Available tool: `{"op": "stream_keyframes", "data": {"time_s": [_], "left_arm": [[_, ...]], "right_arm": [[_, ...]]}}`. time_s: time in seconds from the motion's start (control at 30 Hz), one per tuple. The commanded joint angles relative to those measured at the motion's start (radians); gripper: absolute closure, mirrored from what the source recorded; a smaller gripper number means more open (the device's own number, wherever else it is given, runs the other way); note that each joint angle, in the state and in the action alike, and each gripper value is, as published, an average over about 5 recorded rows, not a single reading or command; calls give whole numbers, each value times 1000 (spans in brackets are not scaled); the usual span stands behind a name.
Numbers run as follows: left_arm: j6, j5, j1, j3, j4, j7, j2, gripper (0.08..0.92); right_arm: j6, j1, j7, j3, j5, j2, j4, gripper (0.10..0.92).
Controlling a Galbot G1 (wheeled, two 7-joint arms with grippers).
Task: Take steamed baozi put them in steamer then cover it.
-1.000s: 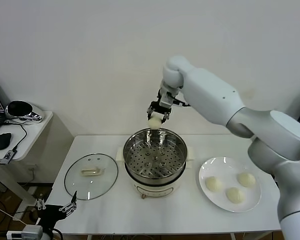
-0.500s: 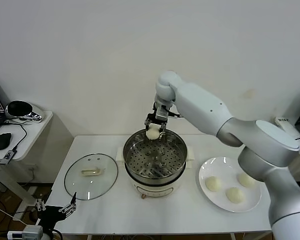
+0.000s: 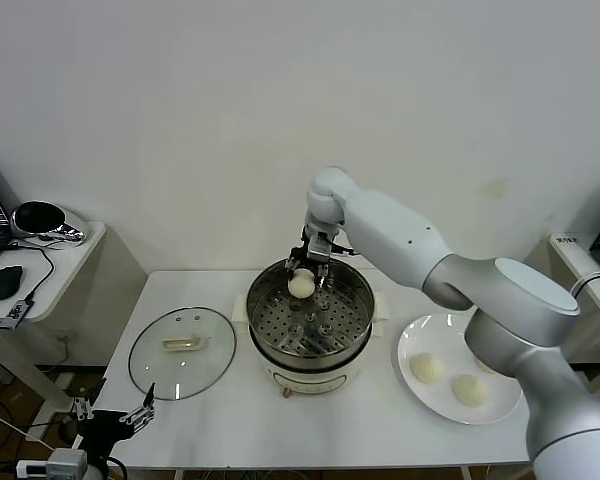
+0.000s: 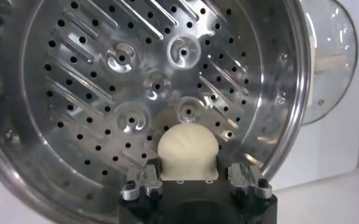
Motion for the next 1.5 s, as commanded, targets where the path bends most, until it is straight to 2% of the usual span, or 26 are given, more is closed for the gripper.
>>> {"op": "stream_keyframes", "data": {"time_s": [0.03, 0.27, 0.37, 0.57, 0.73, 0.83, 0.97, 1.07, 1.33, 1.5], "left_arm": [[-2, 0, 4, 3, 3, -2, 0, 177], [-3, 0, 4, 6, 1, -1, -1, 177], [-2, 0, 4, 7, -2, -1, -2, 177], [-2, 1, 7, 9, -2, 0, -2, 177], [-1, 4, 8, 15, 1, 1, -1, 177], [0, -2, 15, 14, -6, 2, -6, 177], [0, -13, 34, 15, -18, 1, -3, 177], [2, -15, 33, 19, -24, 2, 4, 177], [18, -29, 15, 30, -35, 11, 23, 177], [23, -29, 8, 37, -38, 14, 24, 177]], "right_arm": [[4, -16, 18, 0, -27, -1, -5, 465], [-12, -21, 36, -1, -31, 0, -9, 453], [-52, -13, 18, -16, 7, -7, 3, 394], [-150, 26, -96, -34, 181, -34, 32, 235], [-250, 97, -174, -43, 393, -99, 107, 204], [-401, 164, -176, -69, 495, -190, 212, 203], [-686, 266, -112, -139, 661, -368, 399, 203], [-857, 310, -91, -179, 728, -483, 481, 203], [-1257, 302, -103, -171, 728, -716, 619, 203], [-1341, 216, -163, -127, 666, -839, 693, 203]]}}
